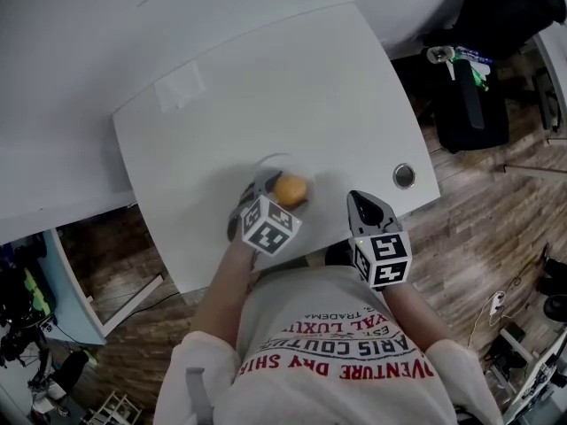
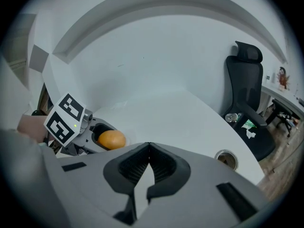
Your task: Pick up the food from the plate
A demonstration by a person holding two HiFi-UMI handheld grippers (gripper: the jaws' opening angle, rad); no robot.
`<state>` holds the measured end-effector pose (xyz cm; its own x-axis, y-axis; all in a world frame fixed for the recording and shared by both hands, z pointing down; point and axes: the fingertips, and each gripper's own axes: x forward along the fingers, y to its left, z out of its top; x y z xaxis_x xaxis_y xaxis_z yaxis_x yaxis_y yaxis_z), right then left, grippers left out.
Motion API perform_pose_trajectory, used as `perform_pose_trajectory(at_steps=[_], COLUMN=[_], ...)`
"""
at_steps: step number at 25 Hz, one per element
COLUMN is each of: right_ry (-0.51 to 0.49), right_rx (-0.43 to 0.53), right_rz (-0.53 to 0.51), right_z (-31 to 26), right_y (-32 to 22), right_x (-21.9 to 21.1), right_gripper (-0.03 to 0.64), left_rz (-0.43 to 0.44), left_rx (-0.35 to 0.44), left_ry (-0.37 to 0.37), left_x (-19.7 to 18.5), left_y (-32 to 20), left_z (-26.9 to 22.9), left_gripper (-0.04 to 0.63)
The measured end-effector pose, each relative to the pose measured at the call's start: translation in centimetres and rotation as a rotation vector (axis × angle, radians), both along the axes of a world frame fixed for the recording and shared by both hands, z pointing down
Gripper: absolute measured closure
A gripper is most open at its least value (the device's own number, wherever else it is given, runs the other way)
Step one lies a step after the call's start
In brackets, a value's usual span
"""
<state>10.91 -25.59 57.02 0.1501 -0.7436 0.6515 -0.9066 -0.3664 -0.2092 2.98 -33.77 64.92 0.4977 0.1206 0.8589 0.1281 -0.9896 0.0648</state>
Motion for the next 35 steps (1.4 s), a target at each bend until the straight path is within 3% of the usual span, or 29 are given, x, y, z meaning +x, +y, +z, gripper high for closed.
perform_pose_trajectory(at_steps=[6,13,20,25,29,35], right_ry=[0.015,0.054,0.113,0.239,0.250,0.229], right_rx=[0.014,0.072,0.166,0.267,0.336,0.369], right_rz=[-0.040,-0.099,-0.154,-0.260,-0.326,-0.352], right_z=[-1.1,-3.9,-7.9,-11.8,-14.0,-15.2], right_y=[-1.0,-3.6,-6.8,-8.9,-10.1,-11.5], right_x=[0.2,1.0,1.7,0.2,-1.9,-3.4], right_gripper=[0.606,0.606,0.606,0.606,0.606,0.606], left_rz=[-0.086,-0.278,-0.474,-0.595,-0.642,-0.682], left_rx=[0.031,0.066,0.195,0.252,0.315,0.399], left_ry=[0.095,0.324,0.505,0.661,0.774,0.837], left_x=[0.9,2.0,0.6,-1.2,-2.8,-5.0], left_y=[-1.0,-3.4,-6.8,-7.9,-8.2,-8.4], left_z=[-3.3,-10.2,-16.6,-21.9,-25.8,-28.3], left_gripper=[0.232,0.232,0.232,0.232,0.232,0.232])
